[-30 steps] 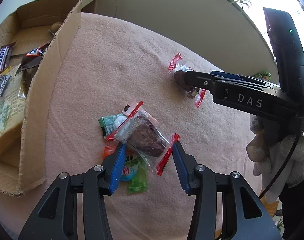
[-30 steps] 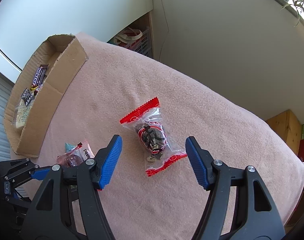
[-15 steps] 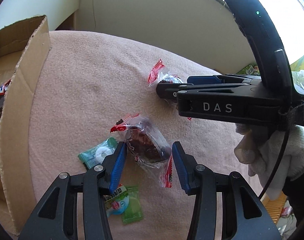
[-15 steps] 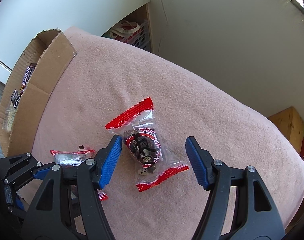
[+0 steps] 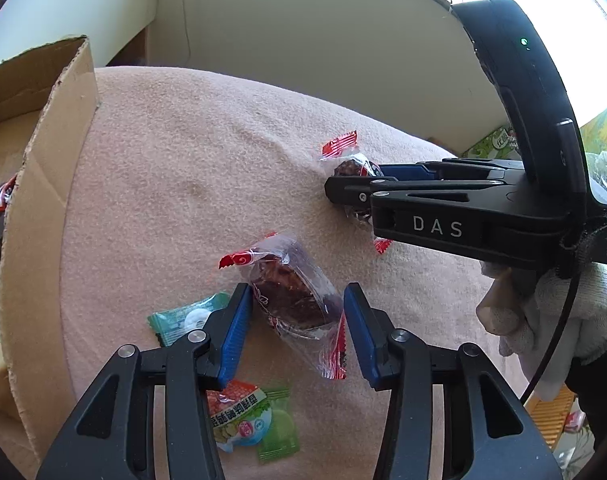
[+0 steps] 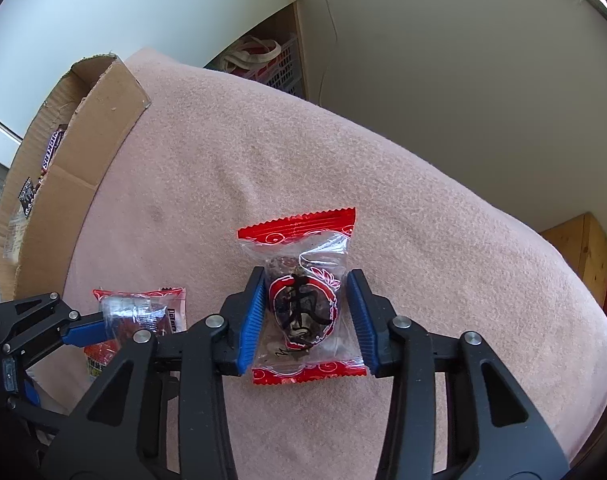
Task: Organize snacks
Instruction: 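Grasp the clear jerky packet with the left gripper while the right gripper grasps the red-wrapped candy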
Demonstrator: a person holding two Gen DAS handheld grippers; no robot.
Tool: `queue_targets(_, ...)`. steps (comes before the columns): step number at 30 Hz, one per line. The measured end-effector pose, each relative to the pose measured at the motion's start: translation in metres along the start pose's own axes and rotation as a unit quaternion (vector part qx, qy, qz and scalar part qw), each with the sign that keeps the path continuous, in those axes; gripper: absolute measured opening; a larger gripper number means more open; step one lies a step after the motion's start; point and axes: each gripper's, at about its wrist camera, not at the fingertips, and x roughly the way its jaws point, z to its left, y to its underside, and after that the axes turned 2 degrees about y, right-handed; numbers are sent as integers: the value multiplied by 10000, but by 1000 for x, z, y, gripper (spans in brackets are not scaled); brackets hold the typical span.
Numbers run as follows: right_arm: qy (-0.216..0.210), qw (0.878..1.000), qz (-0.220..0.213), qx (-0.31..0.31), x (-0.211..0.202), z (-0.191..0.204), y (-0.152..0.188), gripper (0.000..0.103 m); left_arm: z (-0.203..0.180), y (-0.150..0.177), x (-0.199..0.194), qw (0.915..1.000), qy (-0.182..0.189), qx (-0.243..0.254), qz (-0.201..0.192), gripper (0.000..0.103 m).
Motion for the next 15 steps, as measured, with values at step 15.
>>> queue_targets(15, -108, 9990, -266, 353, -24, -9, 19, 36, -13, 4, 3, 9996, 59, -1, -278, 40)
